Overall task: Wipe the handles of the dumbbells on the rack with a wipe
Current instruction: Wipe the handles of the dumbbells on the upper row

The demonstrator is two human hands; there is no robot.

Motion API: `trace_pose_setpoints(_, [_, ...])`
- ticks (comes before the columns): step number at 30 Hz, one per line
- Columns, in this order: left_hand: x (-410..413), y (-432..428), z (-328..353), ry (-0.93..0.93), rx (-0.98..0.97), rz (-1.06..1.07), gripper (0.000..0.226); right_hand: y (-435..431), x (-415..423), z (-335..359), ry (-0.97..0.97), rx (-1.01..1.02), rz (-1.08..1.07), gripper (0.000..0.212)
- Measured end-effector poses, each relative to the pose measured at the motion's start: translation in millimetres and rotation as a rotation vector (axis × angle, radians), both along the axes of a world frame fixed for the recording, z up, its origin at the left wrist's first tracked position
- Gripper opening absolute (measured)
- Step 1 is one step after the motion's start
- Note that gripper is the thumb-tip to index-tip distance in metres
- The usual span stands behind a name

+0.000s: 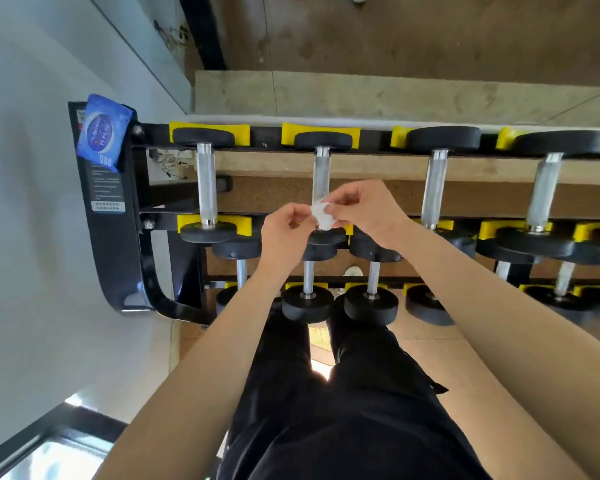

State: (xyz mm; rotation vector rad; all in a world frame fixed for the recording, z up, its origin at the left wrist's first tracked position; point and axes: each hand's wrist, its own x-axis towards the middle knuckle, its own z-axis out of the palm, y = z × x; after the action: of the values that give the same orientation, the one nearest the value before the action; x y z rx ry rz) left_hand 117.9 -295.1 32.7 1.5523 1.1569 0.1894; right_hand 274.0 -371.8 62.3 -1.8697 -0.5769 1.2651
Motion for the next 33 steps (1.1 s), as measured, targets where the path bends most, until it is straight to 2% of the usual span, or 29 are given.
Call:
trace_pose_setpoints(5, [-18,-2,-12,0.143,0.064,-0.079,0.018,20,26,-36,-0.135,0.001,-0.476,0.013])
trace_pose_setpoints(8, [-21,-8,-18,0.190,0.051,-0.124,0.025,35,10,-52,-0.234,-0.050,-0.504,0.013])
trace_pose_setpoints(12, [-20,-9,-23,0.201,0.072,-0.118,0.027,32,-13,-62,-0.441,-0.043,-0.351,0.003])
trace_pose_setpoints(18, [-22,-1,-31,0.214,0.071,-0.176,0.025,7,-10,-52,-0.654,-0.130,0.212,0.004])
trace_pose_setpoints(20, [-23,0,-31,0.203,0.068,-0.186,0.024,18,-3,-44,-0.674,-0.117,0.248,0.006])
trace_pose_setpoints(24, [-25,2,-33,0.180,0.043,-0.177,0.024,57,4,-33,-0.776,-0.002,0.112,0.011])
trace_pose_setpoints(26, [-25,1,-34,0.171,0.049,-0.176,0.024,66,1,-39,-0.856,-0.022,0.099,0.013])
trace_pose_setpoints(30, [-28,1,-38,0.150,0.055,-0.164,0.025,42,-19,-49,-0.985,-0.067,0.318,0.022])
trace_pose_setpoints(33, [-28,1,-41,0.133,0.060,-0.139,0.026,17,-30,-53,-0.844,-0.119,0.505,0.017])
